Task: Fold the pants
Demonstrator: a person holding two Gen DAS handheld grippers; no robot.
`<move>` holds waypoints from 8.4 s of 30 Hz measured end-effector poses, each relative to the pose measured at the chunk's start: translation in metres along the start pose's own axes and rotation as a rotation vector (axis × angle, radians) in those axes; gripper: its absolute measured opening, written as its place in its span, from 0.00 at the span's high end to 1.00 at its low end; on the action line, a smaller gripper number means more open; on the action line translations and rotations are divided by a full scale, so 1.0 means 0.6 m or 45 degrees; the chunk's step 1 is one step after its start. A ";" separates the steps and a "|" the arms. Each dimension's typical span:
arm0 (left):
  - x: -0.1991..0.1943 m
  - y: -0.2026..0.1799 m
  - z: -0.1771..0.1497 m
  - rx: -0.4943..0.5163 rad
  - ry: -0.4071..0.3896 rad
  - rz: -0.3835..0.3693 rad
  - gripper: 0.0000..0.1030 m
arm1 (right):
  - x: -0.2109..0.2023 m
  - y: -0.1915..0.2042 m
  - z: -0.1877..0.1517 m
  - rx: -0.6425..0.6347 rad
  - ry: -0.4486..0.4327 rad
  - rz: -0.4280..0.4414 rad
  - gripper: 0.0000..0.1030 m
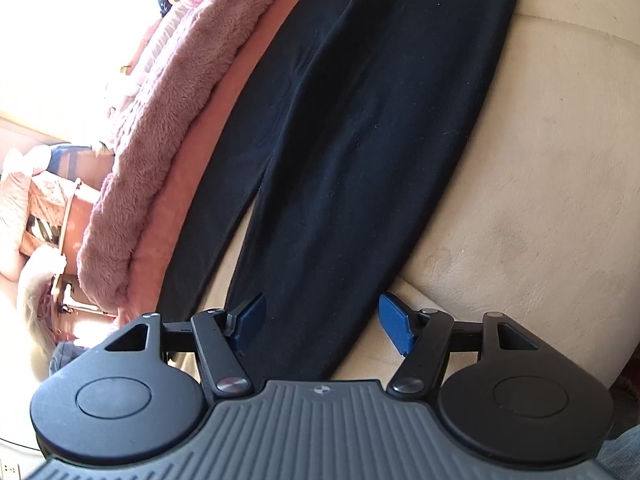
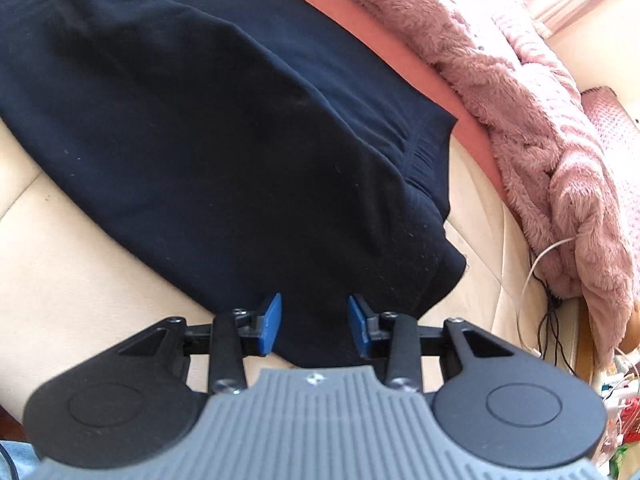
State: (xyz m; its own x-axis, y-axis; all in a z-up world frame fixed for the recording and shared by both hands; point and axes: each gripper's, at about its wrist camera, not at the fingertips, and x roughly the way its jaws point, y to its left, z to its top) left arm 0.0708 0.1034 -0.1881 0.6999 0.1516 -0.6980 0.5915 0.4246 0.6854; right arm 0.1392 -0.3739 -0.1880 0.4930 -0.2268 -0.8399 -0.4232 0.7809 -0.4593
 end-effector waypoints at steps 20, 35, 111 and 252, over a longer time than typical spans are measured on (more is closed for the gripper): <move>0.053 -0.044 -0.053 0.501 0.159 0.276 0.45 | -0.018 0.009 -0.037 0.035 -0.062 -0.024 0.68; 0.045 0.122 0.014 -0.408 0.224 0.151 0.99 | -0.015 0.061 -0.053 -0.547 -0.071 -0.056 0.64; 0.389 0.390 0.166 -0.926 0.439 0.105 0.99 | 0.258 -0.168 0.307 0.021 -0.174 -0.233 1.00; 0.282 0.398 -0.210 -2.223 0.078 -0.422 0.85 | 0.046 0.141 0.353 0.496 -0.225 0.425 0.84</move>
State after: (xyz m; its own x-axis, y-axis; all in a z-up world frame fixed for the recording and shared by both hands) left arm 0.2803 0.3428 -0.1687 0.6125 -0.1168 -0.7818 -0.4096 0.7990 -0.4403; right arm 0.2778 -0.1910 -0.1891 0.5148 0.1457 -0.8448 -0.2822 0.9593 -0.0066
